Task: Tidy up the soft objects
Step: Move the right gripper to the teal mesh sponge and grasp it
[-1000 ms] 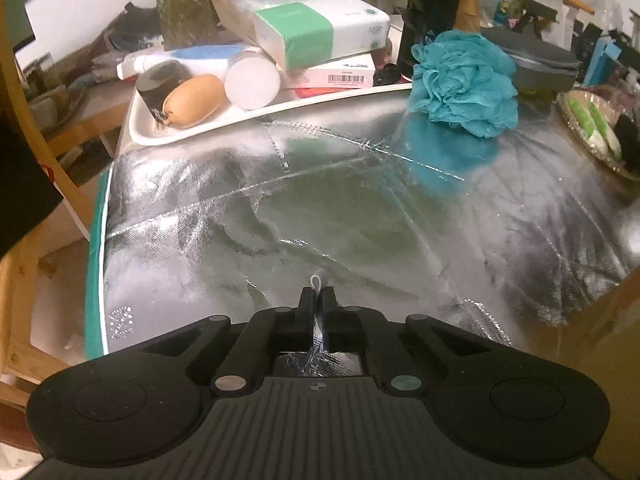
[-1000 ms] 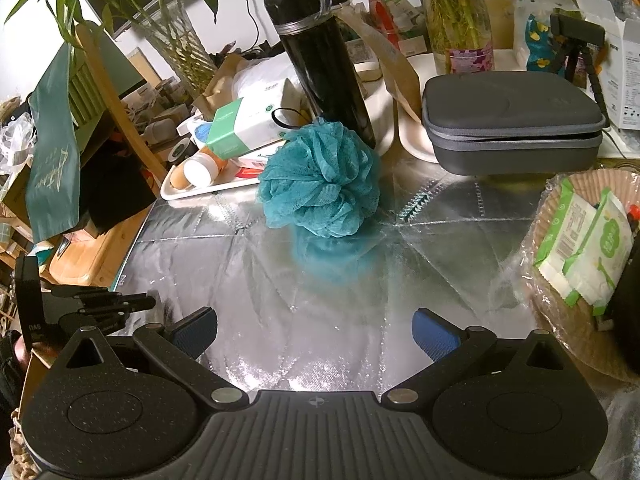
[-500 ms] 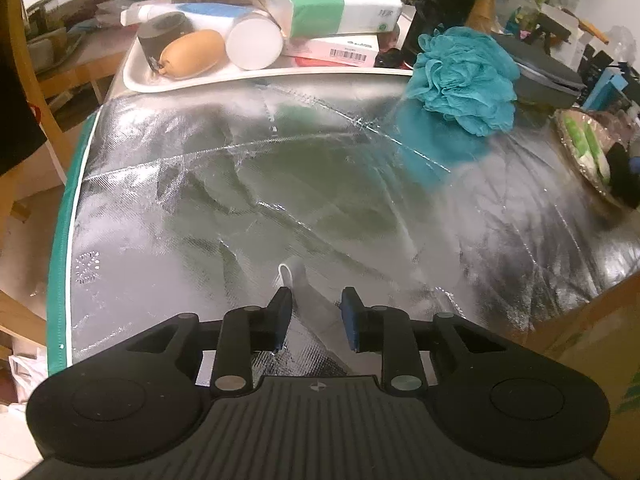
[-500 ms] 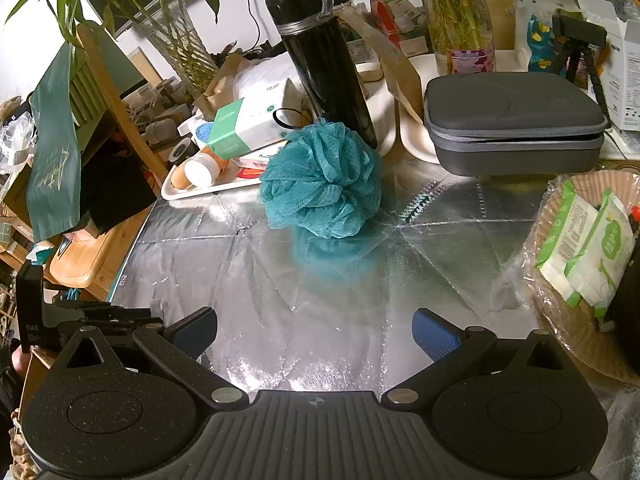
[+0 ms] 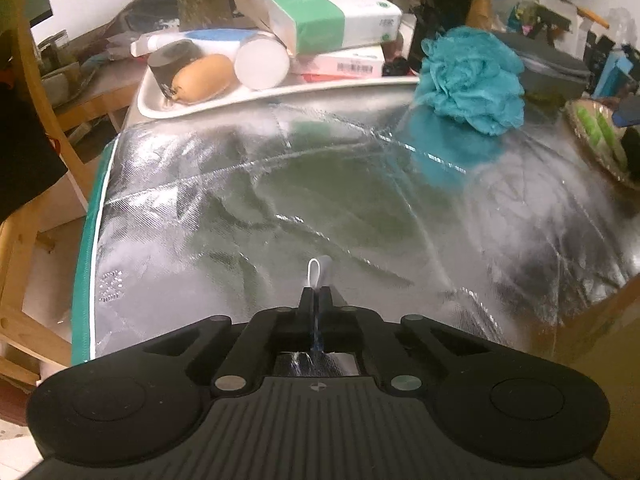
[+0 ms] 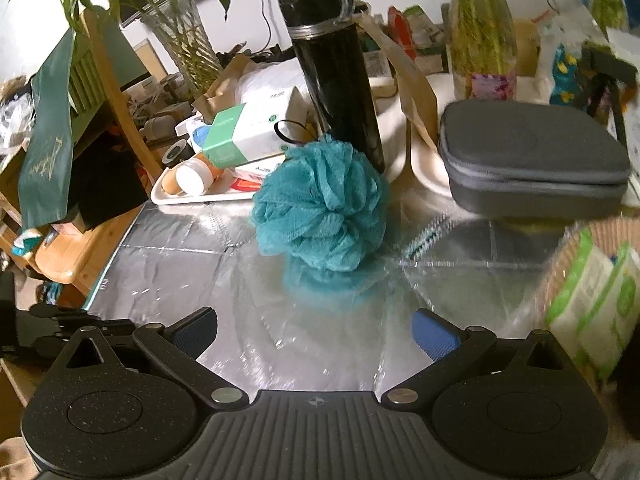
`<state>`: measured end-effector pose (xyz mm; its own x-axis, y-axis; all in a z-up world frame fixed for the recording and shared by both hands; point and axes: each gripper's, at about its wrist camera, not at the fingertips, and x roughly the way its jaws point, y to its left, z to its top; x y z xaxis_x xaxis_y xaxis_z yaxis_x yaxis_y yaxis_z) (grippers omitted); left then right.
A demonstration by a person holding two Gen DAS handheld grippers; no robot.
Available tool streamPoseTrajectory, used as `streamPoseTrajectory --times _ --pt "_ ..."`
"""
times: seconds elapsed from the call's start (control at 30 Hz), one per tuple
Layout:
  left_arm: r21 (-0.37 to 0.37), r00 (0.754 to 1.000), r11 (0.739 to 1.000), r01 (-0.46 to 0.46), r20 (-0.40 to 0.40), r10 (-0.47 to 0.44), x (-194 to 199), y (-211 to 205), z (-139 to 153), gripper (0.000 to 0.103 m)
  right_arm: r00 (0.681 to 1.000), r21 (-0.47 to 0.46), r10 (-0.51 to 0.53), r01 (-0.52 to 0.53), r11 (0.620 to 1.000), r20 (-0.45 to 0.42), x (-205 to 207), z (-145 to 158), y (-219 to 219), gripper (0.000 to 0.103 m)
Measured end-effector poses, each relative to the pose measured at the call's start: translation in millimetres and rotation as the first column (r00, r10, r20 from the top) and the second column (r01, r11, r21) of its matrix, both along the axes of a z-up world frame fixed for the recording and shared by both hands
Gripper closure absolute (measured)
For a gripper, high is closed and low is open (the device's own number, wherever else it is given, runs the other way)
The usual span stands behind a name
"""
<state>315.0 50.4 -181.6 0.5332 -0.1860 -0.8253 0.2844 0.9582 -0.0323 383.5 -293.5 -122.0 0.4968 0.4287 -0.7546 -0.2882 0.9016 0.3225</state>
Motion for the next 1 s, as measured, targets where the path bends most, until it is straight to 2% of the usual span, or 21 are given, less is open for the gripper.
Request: streamPoseTrajectory --times 0.3,0.47,0.67,0.73,0.77,0.8,0.9,1.0 --pt "-0.090 0.995 0.994 -0.060 0.068 0.066 2.7 13.6 21.1 0.102 0.990 -0.093 0.027 -0.014 0.996 0.140 28.2 -12.2 16.6 0.000" --pt "-0.130 0.993 0.989 -0.069 0.084 0.080 3.8 17.7 30.8 0.102 0.973 -0.148 0.077 -0.044 0.988 0.220 42.0 -22.7 36.5 0.000" --pt "-0.156 0.991 0.986 -0.063 0.107 0.080 0.9 18.4 39.9 0.102 0.956 -0.224 0.119 -0.058 0.973 0.269 59.3 -37.4 62.7 0.001" --pt "-0.161 0.990 0.985 -0.055 0.116 0.075 -0.9 18.2 43.4 0.102 0.956 -0.245 0.120 -0.053 0.968 0.268 66.0 -44.5 68.8 0.010" --pt "-0.160 0.990 0.986 -0.052 0.121 0.072 -1.9 18.0 44.9 0.102 0.957 -0.251 0.125 -0.058 0.966 0.260 69.1 -48.3 71.6 0.022" --pt "-0.158 0.989 0.986 -0.049 0.127 0.069 -3.1 17.5 47.3 0.102 0.959 -0.250 0.133 -0.069 0.966 0.249 71.5 -51.8 73.9 0.039" --pt "-0.150 0.988 0.988 -0.038 0.145 0.060 -6.9 15.2 54.6 0.102 0.958 -0.247 0.166 -0.107 0.963 0.233 70.7 -53.0 79.8 0.071" --pt "-0.149 0.986 0.988 -0.030 0.160 0.054 -11.0 13.1 63.0 0.102 0.948 -0.253 0.198 -0.133 0.958 0.248 65.3 -43.7 81.5 0.087"
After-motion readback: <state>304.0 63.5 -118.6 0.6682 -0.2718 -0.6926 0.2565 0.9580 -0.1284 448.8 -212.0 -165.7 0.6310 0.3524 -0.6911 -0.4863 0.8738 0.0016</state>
